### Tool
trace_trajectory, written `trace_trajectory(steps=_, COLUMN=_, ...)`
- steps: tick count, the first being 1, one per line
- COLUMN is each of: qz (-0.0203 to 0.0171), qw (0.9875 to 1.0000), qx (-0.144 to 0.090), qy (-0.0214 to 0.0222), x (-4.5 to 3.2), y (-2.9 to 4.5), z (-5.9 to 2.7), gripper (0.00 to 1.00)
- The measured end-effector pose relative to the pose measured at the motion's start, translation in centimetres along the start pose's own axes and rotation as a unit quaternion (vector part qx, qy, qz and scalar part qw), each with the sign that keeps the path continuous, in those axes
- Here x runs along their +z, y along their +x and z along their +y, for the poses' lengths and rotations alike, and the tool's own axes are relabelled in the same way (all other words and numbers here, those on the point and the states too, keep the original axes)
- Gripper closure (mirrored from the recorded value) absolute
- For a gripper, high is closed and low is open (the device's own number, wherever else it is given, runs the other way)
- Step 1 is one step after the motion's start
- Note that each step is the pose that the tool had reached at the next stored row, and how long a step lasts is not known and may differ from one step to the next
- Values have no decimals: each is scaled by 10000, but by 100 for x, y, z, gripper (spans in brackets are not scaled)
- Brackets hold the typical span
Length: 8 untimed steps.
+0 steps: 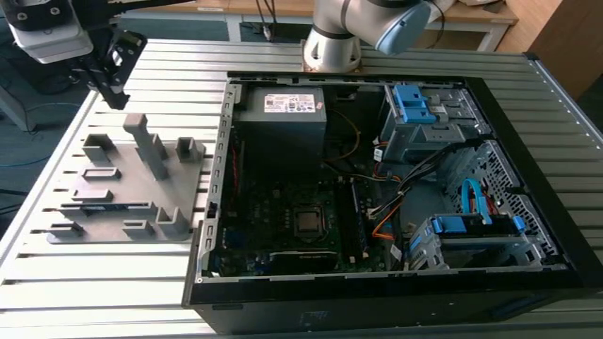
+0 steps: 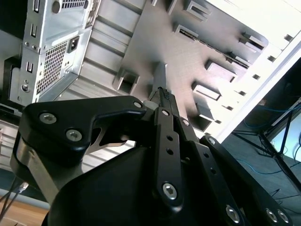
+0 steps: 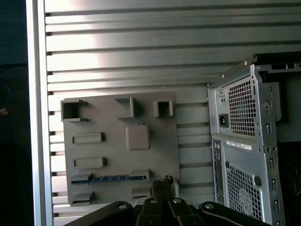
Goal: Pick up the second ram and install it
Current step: 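Reach for the second ram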
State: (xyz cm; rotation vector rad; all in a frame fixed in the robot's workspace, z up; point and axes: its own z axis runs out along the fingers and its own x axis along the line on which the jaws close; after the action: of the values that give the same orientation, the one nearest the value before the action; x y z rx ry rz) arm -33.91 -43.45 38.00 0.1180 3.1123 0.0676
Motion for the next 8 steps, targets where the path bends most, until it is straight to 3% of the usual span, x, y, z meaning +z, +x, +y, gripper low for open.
trace_trajectory(steps=8, qz=0, qw=10000, qx=0, qy=0, x=29, y=77, z=-56, gripper=90)
